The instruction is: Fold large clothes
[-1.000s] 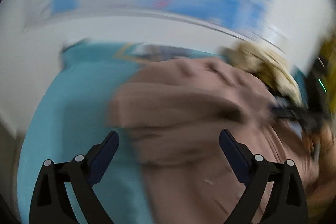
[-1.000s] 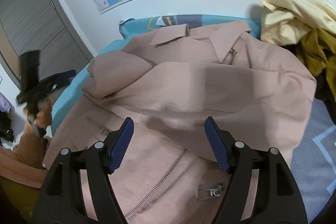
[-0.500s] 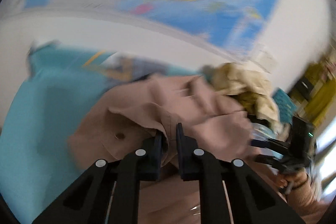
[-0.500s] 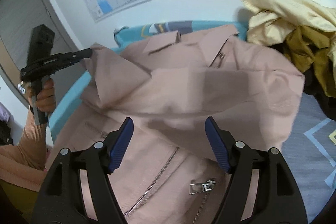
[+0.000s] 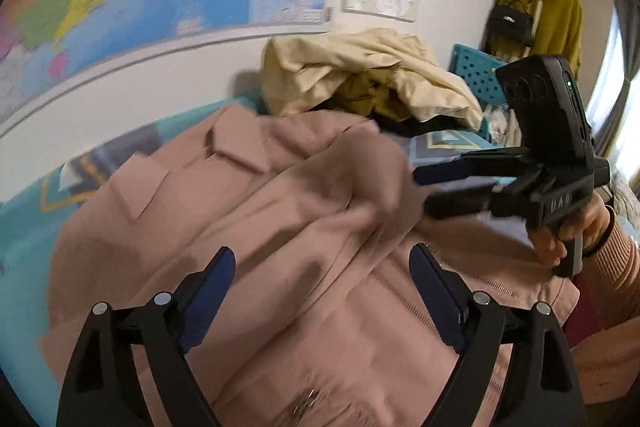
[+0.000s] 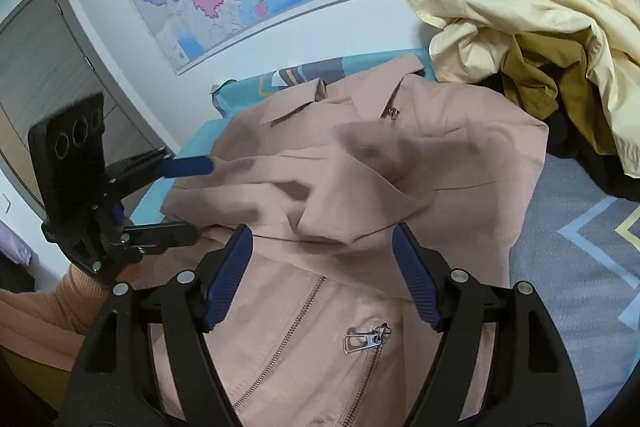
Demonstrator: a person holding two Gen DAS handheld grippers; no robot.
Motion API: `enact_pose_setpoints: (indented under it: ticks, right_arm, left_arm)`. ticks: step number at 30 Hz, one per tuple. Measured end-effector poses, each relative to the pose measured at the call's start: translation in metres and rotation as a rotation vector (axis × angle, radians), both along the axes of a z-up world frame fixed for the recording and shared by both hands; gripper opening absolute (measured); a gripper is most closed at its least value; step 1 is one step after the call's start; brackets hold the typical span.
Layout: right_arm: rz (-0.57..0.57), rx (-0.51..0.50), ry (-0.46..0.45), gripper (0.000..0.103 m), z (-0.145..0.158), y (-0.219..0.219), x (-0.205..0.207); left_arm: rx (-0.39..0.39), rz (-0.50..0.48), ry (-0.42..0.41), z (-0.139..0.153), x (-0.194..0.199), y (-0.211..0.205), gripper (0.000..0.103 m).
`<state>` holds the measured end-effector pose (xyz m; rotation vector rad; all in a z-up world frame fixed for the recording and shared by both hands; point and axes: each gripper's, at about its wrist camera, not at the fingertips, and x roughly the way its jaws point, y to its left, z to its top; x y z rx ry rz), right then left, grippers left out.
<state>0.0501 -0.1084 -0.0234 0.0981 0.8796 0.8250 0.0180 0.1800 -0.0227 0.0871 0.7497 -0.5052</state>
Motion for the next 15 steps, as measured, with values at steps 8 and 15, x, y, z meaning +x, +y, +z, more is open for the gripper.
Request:
enact_pose_setpoints:
  ticks: [8, 15]
  right_arm:
    - [-0.099, -0.033, 0.1, 0.068, -0.028, 0.001, 0.036]
    - [-0.157, -0.032, -0.112, 0.009, 0.005, -0.016, 0.048]
  left_arm:
    - [-0.026, 0.276, 0.04, -0.013, -0.018, 0.087, 0.088]
    - [-0.01, 0.365, 0.056, -0.025, -0.021, 0.113, 0.088]
